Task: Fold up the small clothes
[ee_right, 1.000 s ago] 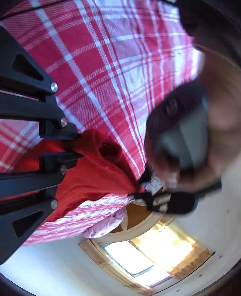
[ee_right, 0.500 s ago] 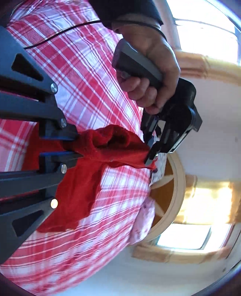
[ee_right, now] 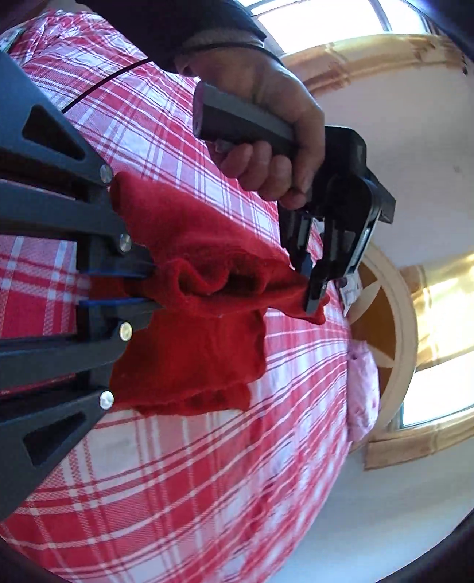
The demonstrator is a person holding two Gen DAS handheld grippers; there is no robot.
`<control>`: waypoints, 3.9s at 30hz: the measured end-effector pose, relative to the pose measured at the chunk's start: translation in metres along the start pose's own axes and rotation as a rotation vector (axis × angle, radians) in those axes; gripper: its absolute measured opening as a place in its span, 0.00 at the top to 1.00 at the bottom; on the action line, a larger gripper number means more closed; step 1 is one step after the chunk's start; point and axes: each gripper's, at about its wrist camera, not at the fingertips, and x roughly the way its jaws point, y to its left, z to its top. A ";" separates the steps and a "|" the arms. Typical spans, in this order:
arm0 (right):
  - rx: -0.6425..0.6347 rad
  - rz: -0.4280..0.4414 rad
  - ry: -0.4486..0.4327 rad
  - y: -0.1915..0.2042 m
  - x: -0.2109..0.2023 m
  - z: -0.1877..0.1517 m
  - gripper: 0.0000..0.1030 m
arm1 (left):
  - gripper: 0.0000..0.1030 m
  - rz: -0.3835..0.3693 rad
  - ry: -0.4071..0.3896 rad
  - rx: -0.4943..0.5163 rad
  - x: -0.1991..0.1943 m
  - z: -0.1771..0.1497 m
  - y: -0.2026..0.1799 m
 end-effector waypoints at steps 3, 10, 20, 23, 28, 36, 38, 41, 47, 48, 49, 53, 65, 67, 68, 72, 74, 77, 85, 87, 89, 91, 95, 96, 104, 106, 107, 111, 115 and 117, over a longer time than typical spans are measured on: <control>0.046 0.010 0.020 -0.012 0.002 -0.005 0.90 | 0.87 0.022 0.029 0.018 0.020 -0.003 -0.007; 0.180 0.030 0.076 -0.046 0.010 -0.015 0.90 | 0.84 0.041 0.047 0.084 0.047 -0.009 -0.028; 0.268 0.048 0.106 -0.064 0.001 -0.030 0.85 | 0.35 0.154 -0.114 0.329 -0.016 -0.040 -0.048; 0.262 0.041 0.094 -0.065 -0.008 -0.032 0.75 | 0.35 0.238 -0.156 0.323 -0.038 -0.059 -0.020; 0.277 -0.048 0.010 -0.077 -0.033 -0.018 0.52 | 0.35 0.287 -0.246 0.300 -0.071 -0.094 0.014; 0.223 -0.004 0.042 -0.078 -0.009 0.049 0.50 | 0.34 0.296 -0.221 0.390 -0.047 -0.131 0.020; 0.217 0.012 0.077 -0.077 0.010 0.059 0.50 | 0.34 0.294 -0.222 0.407 -0.045 -0.135 0.020; 0.223 0.048 0.135 -0.077 0.038 0.069 0.50 | 0.30 0.282 -0.212 0.421 -0.044 -0.140 0.021; 0.269 0.069 0.245 -0.079 0.072 0.062 0.88 | 0.28 0.269 -0.225 0.449 -0.046 -0.146 0.021; 0.257 0.048 0.233 -0.078 0.068 0.062 0.89 | 0.28 0.258 -0.230 0.444 -0.048 -0.147 0.022; 0.250 0.011 0.214 -0.080 0.061 0.063 0.89 | 0.28 0.239 -0.237 0.440 -0.050 -0.148 0.022; 0.276 -0.048 0.230 -0.095 0.056 0.057 0.90 | 0.28 0.212 -0.216 0.451 -0.047 -0.150 0.020; 0.170 -0.112 0.146 -0.080 0.046 0.086 0.64 | 0.23 0.217 -0.150 0.420 -0.035 -0.152 0.027; 0.131 -0.055 0.143 -0.067 0.049 0.097 0.63 | 0.22 0.219 -0.148 0.420 -0.034 -0.152 0.027; 0.098 -0.017 0.154 -0.057 0.055 0.101 0.62 | 0.22 0.220 -0.147 0.419 -0.033 -0.152 0.027; 0.022 0.022 0.243 -0.037 0.087 0.101 0.53 | 0.20 0.219 -0.146 0.410 -0.034 -0.151 0.028; 0.023 -0.028 0.290 -0.042 0.103 0.094 0.53 | 0.20 0.216 -0.143 0.404 -0.033 -0.151 0.029; 0.095 -0.057 0.349 -0.064 0.119 0.081 0.56 | 0.19 0.214 -0.136 0.401 -0.032 -0.152 0.030; 0.088 -0.049 0.305 -0.065 0.095 0.078 0.57 | 0.18 0.213 -0.137 0.388 -0.032 -0.152 0.031; 0.037 -0.073 0.265 -0.053 0.073 0.072 0.57 | 0.18 0.212 -0.136 0.383 -0.033 -0.152 0.031; -0.005 -0.090 0.243 -0.046 0.057 0.066 0.57 | 0.18 0.212 -0.135 0.381 -0.033 -0.151 0.032; -0.043 -0.136 0.246 -0.042 0.045 0.056 0.57 | 0.18 0.213 -0.134 0.382 -0.032 -0.151 0.032; -0.061 -0.157 0.275 -0.045 0.029 0.033 0.61 | 0.16 0.221 -0.127 0.386 -0.031 -0.152 0.031; -0.068 -0.158 0.289 -0.047 0.030 0.030 0.61 | 0.15 0.225 -0.126 0.386 -0.031 -0.152 0.031; -0.004 -0.082 0.281 -0.065 0.026 0.025 0.50 | 0.15 0.204 -0.208 0.330 -0.064 -0.142 0.032; 0.031 -0.055 0.242 -0.074 0.020 0.034 0.39 | 0.15 0.186 -0.235 0.289 -0.072 -0.132 0.039; 0.057 -0.044 0.214 -0.080 0.017 0.040 0.31 | 0.15 0.186 -0.237 0.270 -0.072 -0.126 0.043; 0.160 -0.005 0.153 -0.102 0.020 0.063 0.11 | 0.15 0.203 -0.213 0.197 -0.060 -0.101 0.060; 0.181 -0.012 0.190 -0.112 0.048 0.078 0.11 | 0.15 0.188 -0.184 0.141 -0.044 -0.090 0.071; 0.184 -0.020 0.216 -0.113 0.063 0.081 0.11 | 0.15 0.168 -0.171 0.114 -0.038 -0.088 0.074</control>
